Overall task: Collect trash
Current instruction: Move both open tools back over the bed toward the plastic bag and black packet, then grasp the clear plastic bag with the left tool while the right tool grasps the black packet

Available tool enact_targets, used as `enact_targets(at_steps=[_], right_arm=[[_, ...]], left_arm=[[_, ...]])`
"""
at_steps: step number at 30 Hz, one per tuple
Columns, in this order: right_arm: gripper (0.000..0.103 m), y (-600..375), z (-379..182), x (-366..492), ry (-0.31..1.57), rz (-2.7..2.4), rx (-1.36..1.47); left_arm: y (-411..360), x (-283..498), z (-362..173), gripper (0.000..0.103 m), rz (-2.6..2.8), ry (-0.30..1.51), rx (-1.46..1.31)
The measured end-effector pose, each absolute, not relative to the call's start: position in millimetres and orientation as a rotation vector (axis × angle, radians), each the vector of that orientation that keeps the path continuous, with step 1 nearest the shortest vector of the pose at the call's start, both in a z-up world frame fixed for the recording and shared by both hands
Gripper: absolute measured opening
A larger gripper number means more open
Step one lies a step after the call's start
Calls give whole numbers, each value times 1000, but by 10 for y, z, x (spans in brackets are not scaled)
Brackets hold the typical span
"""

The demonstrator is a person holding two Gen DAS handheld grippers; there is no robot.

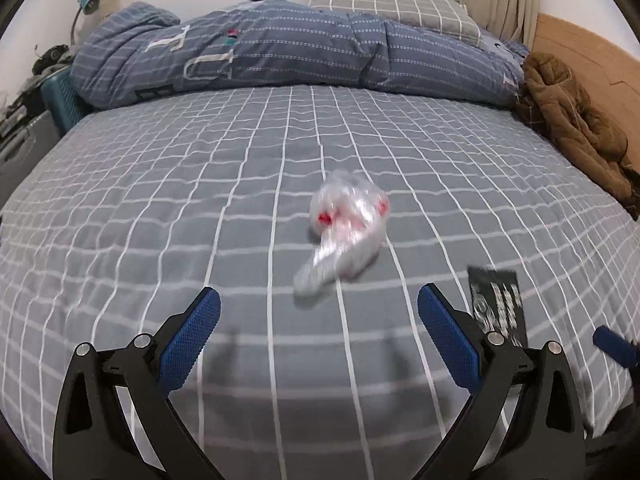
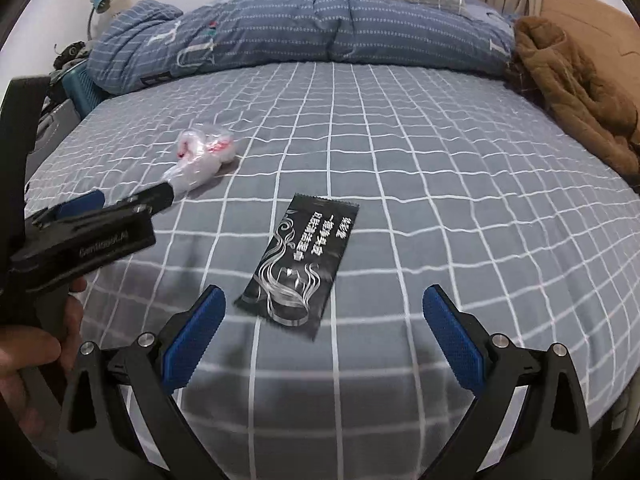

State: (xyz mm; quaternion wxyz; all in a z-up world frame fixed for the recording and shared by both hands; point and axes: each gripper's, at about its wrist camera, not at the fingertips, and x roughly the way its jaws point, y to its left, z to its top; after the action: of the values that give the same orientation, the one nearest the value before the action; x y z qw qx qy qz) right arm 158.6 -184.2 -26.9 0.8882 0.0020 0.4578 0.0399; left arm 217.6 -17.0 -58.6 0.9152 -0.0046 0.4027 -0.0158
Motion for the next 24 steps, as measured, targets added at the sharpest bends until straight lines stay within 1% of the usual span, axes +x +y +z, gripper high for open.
enact_targets(at_steps=[2, 4, 8, 13, 18, 19, 23, 24], right_arm=[[95, -1825, -312, 1680, 965, 82, 11], [91, -1798, -361, 1789, 981, 77, 11], [89, -1790, -444, 1951, 1010, 72, 25], [81, -1802, -574, 2097, 1063, 54, 50], [77, -1751, -618, 2148, 1080, 56, 58], [73, -1732, -624, 2156, 1082, 58, 55], [63, -1702, -653, 2186, 1092, 48, 40], [61, -1690, -652, 2187, 1089, 48, 35]], left_arm=[[-178, 2334, -605, 97, -36, 839, -17], [-187, 2453, -605, 97, -37, 843, -28], [-206, 2637, -625, 97, -39, 845, -45], [-269, 2814, -673, 94, -32, 848, -32], [-320, 2977, -762, 80, -37, 874, -41], [-333, 3009, -791, 78, -33, 882, -36], [-339, 3081, -881, 56, -54, 918, -50], [-345, 3084, -900, 56, -55, 923, -44]])
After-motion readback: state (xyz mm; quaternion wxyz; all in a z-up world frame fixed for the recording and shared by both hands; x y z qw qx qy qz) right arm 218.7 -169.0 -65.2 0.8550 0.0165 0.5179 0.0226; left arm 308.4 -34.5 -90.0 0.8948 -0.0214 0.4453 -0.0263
